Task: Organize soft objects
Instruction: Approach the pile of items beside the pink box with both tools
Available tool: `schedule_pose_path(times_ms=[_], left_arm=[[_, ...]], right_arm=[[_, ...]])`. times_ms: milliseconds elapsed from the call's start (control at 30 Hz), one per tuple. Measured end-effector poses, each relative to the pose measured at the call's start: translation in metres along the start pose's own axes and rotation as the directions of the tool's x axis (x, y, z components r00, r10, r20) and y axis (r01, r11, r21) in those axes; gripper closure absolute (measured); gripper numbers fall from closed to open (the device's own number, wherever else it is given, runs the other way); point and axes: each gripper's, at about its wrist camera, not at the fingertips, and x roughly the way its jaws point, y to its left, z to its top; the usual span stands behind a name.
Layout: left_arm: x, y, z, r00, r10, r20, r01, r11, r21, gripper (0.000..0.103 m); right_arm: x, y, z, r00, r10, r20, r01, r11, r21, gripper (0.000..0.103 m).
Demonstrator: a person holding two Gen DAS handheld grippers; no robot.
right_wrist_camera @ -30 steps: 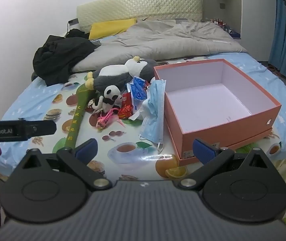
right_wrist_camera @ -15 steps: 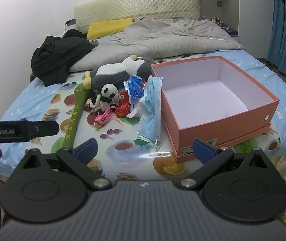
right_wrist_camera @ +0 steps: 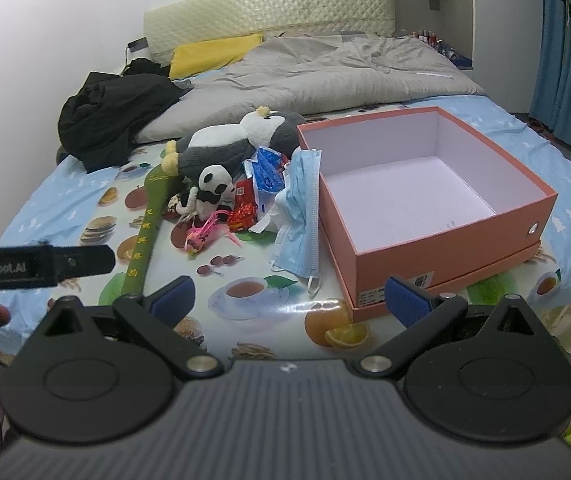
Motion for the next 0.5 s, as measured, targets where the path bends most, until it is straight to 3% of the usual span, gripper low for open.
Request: schedule_pose_path(times_ms=[500], left_arm=[[0.0061,0.0008,-0.0033,1.000,0.002,-0.011,-0.001,1.000,0.007,0.000]], right_arm=[[0.0035,-0.0011,-0.0008,1.000,-0.013,-0.001,0.013,1.000,0.013,0.000]])
